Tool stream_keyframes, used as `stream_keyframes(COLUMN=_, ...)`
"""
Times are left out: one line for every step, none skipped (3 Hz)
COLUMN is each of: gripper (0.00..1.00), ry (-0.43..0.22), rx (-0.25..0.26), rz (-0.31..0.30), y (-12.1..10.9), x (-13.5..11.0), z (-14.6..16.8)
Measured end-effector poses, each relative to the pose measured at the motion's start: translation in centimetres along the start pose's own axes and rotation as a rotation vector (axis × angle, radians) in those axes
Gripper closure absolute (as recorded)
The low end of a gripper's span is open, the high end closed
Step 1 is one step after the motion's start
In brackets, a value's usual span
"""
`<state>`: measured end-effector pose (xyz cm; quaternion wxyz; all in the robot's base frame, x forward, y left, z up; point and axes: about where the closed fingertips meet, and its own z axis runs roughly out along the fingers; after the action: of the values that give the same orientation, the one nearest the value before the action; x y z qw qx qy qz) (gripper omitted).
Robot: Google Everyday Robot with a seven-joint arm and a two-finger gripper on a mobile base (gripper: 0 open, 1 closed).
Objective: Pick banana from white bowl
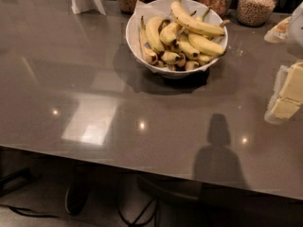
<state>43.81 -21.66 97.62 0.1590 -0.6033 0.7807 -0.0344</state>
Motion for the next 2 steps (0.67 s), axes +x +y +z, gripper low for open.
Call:
stream_keyframes(gripper=0.00, ry=-0.001, rx=0.000, rz=0.000, y=-0.01, x=-0.01, z=0.00)
stream_keyframes(gripper=0.00, ry=-0.075, rx=0.019, rz=0.015, y=-0.79, x=-0.92, z=0.03)
